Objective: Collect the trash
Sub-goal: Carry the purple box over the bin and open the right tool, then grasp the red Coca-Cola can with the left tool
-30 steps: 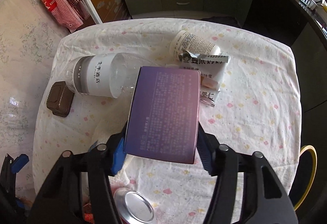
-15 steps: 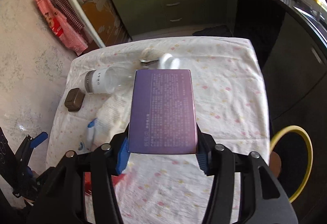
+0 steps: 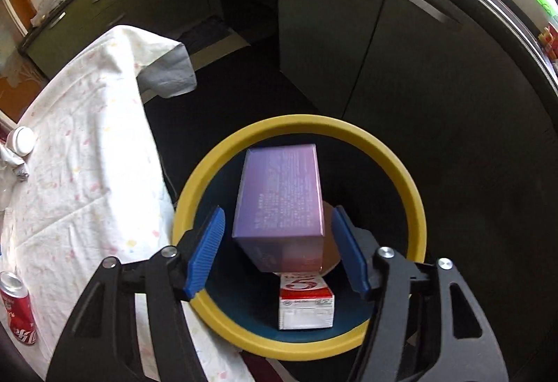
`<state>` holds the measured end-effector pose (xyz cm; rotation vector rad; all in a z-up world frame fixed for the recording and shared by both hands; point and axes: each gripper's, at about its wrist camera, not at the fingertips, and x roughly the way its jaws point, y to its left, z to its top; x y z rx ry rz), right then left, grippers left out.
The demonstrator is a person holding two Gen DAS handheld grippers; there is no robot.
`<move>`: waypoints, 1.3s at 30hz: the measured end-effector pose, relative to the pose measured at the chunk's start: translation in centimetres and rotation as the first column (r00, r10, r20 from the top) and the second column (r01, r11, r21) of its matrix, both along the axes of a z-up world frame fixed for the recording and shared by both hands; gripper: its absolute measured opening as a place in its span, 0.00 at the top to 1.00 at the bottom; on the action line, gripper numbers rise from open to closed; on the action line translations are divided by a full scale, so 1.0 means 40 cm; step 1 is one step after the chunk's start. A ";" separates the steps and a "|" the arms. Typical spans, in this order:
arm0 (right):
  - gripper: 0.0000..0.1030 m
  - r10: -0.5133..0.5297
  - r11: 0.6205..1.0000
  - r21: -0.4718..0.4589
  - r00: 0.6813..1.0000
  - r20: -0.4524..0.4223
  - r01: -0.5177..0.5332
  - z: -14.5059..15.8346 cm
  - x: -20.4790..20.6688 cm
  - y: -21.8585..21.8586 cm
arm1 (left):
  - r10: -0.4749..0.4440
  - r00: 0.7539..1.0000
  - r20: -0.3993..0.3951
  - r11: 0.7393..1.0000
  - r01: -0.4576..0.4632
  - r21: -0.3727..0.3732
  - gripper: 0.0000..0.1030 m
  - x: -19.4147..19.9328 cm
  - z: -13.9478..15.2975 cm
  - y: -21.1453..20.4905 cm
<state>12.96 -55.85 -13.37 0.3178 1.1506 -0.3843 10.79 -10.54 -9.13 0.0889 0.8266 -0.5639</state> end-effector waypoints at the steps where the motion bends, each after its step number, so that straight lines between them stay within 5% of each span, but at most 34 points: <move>1: 0.39 0.002 1.000 0.017 1.000 0.013 -0.002 0.002 -0.004 -0.001 | -0.008 1.000 -0.003 1.000 0.008 0.003 0.04 0.000 -0.001 -0.006; 12: 0.33 0.110 0.991 0.059 0.988 0.106 -0.116 0.051 -0.038 0.086 | -0.082 0.994 -0.073 0.994 0.087 0.065 0.04 0.023 -0.043 -0.063; 20: 0.32 0.136 0.988 0.064 0.986 0.100 -0.143 0.051 -0.043 0.120 | -0.091 0.980 -0.178 0.987 0.112 0.112 0.04 0.074 -0.112 -0.083; 28: 0.31 0.151 0.985 0.077 0.985 0.080 -0.157 0.026 -0.029 0.126 | -0.130 0.971 -0.200 0.970 0.167 0.177 0.06 0.076 -0.140 -0.127; 33: 0.31 0.159 0.983 0.079 0.985 0.072 -0.165 0.017 -0.021 0.132 | -0.106 0.967 -0.230 0.965 0.156 0.212 0.29 0.095 -0.164 -0.137; 39: 0.31 0.169 0.981 0.085 0.983 0.074 -0.175 0.017 -0.026 0.135 | -0.125 0.968 -0.216 0.968 0.167 0.188 0.31 0.077 -0.142 -0.135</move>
